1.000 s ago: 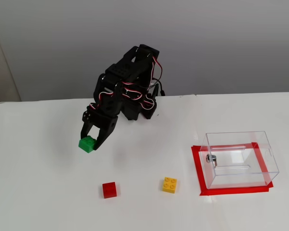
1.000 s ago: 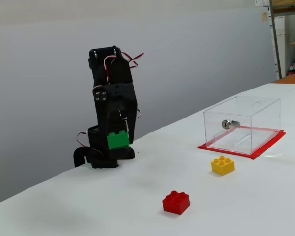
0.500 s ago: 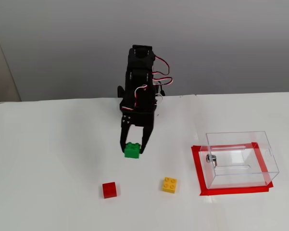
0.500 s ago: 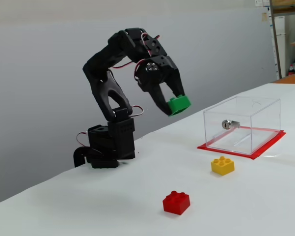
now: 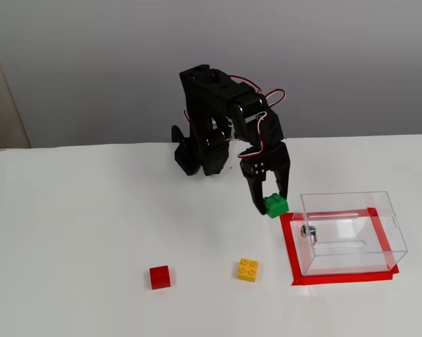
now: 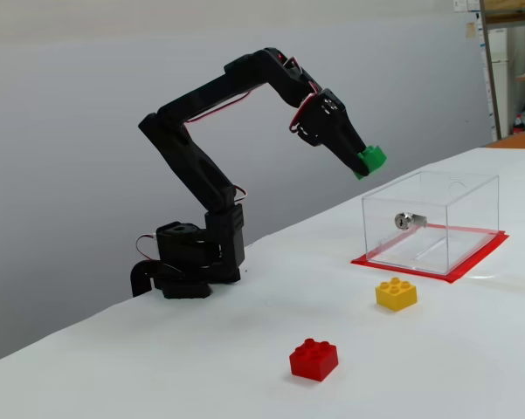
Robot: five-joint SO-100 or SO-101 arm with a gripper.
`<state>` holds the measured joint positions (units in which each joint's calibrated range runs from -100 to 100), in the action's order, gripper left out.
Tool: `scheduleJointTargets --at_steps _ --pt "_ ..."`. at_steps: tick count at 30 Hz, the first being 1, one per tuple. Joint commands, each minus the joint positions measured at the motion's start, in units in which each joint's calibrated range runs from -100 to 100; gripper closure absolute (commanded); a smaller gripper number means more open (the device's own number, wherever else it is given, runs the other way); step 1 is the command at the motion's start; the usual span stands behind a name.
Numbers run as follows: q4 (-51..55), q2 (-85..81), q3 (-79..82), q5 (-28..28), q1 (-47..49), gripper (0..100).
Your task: Pick the green lego brick and place it into the transparent box
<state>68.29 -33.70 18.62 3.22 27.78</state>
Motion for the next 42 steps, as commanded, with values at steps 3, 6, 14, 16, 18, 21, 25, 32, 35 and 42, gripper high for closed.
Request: scheduleJointTargets --at_steps 3,6,14,16,18,21,25,32,35,42 --pt "-4.5 3.3 -5.0 0.2 7.2 83" --pt "-6.3 7.6 -8.3 0.8 10.6 83" --pt "-6.3 23.7 -23.5 3.1 20.8 83" --pt "-6.3 27.4 -26.6 3.2 22.8 83" --pt "-6.4 30.5 -28.8 3.3 24.5 83" --pt "-6.4 34.6 -31.3 3.6 26.6 83" --pt "-6.6 38.7 -32.8 4.0 27.6 82" --pt "-6.6 42.7 -35.7 4.0 28.0 82" --pt "-6.6 43.4 -37.1 4.0 28.1 82" --pt "-6.6 44.0 -37.4 4.0 28.1 70"
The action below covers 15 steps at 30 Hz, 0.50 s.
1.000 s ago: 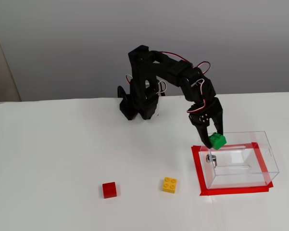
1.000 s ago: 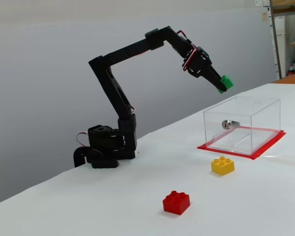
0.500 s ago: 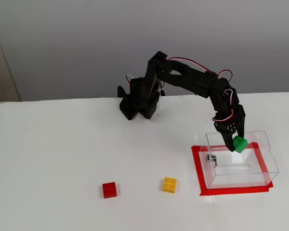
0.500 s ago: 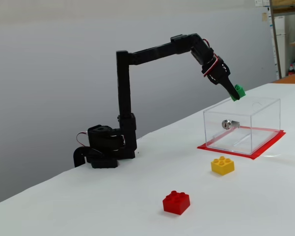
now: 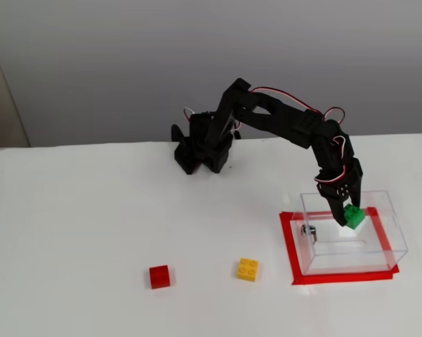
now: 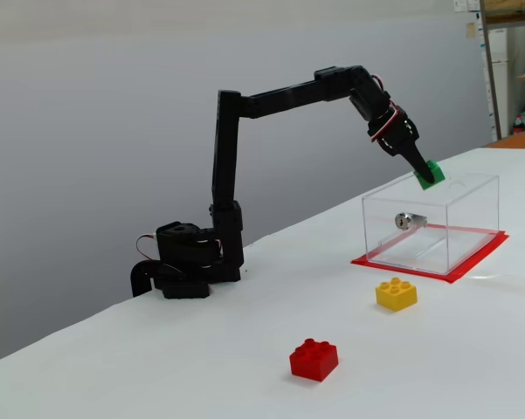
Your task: Pick the green lego brick and place it into the transparent box
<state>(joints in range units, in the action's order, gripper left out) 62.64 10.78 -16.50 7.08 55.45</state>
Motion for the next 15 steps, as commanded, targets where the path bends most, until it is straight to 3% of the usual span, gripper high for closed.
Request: scheduleJointTargets --at_steps 1,4,15 --pt "-0.9 -0.5 -2.3 0.1 0.4 66" --pt "-0.9 -0.5 -2.3 0.1 0.4 61" --pt "-0.8 -0.6 -2.3 0.1 0.4 61"
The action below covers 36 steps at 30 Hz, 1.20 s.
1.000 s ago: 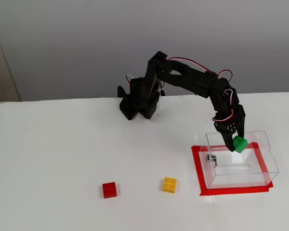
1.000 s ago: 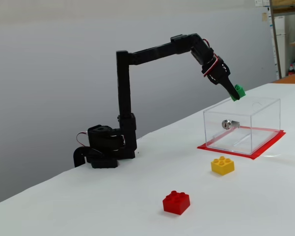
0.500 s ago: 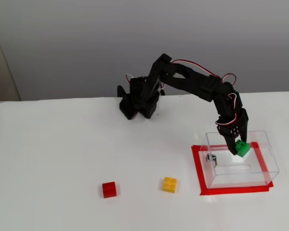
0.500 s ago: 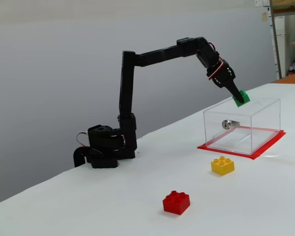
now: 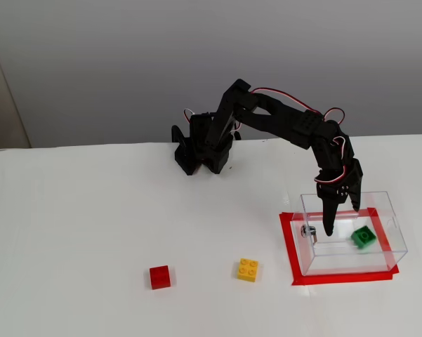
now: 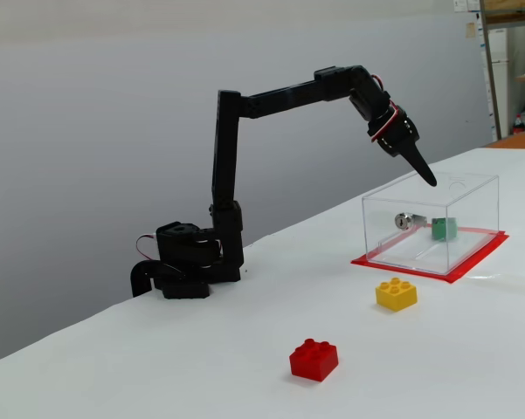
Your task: Pick the green lego brick and place it into the transparent box
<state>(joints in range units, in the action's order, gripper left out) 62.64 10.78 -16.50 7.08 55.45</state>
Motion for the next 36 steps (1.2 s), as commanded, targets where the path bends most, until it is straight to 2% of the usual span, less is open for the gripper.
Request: scheduleJointTargets --at_steps 1,8,15,22,27,36 --pt "-0.8 -0.6 -2.3 0.1 0.5 63" --pt "-0.2 -1.3 -2.3 0.1 0.3 87" --pt "0.0 -2.0 -2.5 -0.2 0.0 99" --pt "1.2 -10.4 -0.6 0.0 -2.7 99" --pt "7.0 -19.6 0.5 0.0 -6.9 99" --pt "10.6 -43.7 16.4 -0.3 -23.4 99"
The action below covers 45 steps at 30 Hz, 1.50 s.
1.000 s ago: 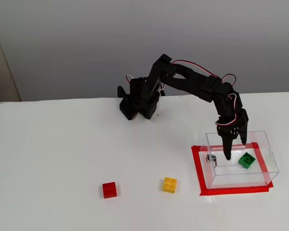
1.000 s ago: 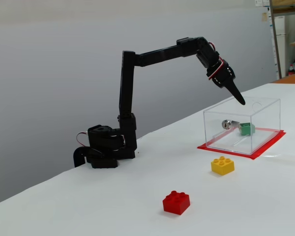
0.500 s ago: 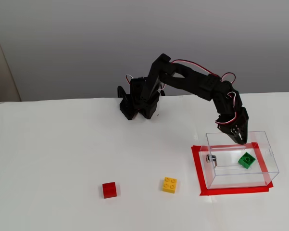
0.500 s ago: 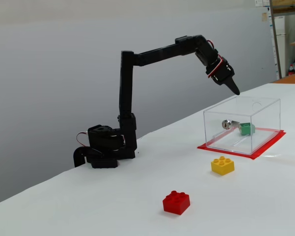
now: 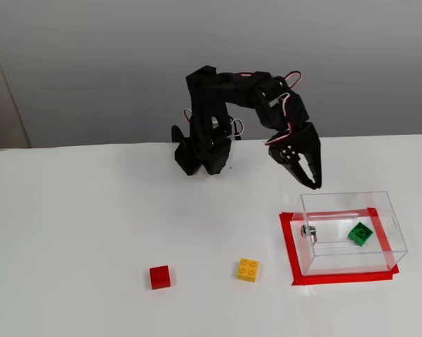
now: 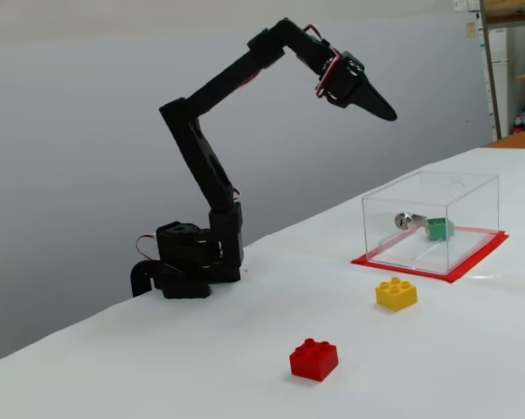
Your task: Pick the green lego brick and place it into the transparent box
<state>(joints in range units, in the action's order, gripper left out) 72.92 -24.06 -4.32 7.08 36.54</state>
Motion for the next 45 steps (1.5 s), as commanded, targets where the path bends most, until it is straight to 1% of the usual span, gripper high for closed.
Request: scheduleJointTargets --at_steps 1,9,15,20,30,33,39,45 --pt "0.3 -11.5 6.6 -0.3 -6.5 99" --pt "2.1 -34.2 28.2 0.0 -27.3 99" --pt "7.7 -46.9 39.3 -0.2 -36.1 99" --pt "8.6 -54.6 46.3 -0.1 -39.7 99" --pt "6.4 -71.5 64.1 -0.5 -46.3 99" --pt "3.0 -75.5 69.9 -0.5 -46.9 99" --pt "-6.3 -75.6 77.5 -0.5 -46.9 99" --pt "-15.7 -75.6 89.7 -0.5 -46.5 99"
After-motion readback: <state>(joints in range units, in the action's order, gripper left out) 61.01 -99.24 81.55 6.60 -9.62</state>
